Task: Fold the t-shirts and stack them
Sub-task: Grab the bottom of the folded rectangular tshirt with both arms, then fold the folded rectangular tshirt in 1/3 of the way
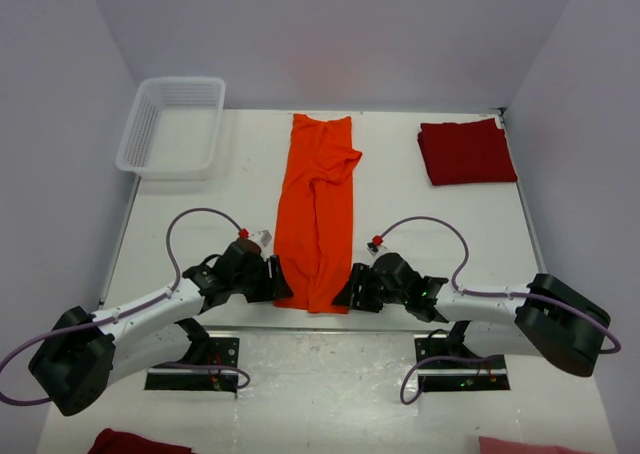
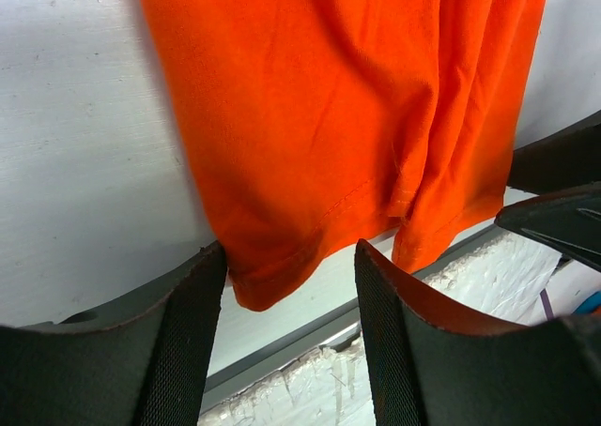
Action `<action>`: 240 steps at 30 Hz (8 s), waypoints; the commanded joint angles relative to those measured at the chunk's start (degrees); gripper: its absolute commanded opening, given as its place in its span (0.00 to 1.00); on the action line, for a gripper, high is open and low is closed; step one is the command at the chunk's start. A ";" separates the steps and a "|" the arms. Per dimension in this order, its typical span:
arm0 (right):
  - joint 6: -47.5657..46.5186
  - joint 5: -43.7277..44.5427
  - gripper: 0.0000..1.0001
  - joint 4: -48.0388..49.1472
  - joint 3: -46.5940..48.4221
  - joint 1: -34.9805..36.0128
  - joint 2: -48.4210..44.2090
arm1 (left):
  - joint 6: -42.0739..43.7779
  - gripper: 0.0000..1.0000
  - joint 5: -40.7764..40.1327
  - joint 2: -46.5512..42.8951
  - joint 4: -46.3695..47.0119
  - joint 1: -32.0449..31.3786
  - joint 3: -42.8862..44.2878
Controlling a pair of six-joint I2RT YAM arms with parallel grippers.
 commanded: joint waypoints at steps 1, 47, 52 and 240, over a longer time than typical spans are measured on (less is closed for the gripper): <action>-0.31 1.39 0.54 -4.95 -0.63 0.23 2.09 | -0.07 0.59 0.00 0.03 0.07 -0.24 -1.07; 0.04 8.60 0.00 -20.93 4.73 8.57 -0.54 | -2.53 0.00 3.51 -16.14 -9.25 -1.47 -4.15; 1.09 10.88 0.00 -24.98 7.36 12.35 -2.65 | -2.97 0.00 2.20 -19.13 -12.50 -3.76 -2.83; -28.53 -25.95 0.00 -25.60 53.42 -21.74 44.98 | 22.25 0.00 13.45 60.40 19.49 18.91 54.64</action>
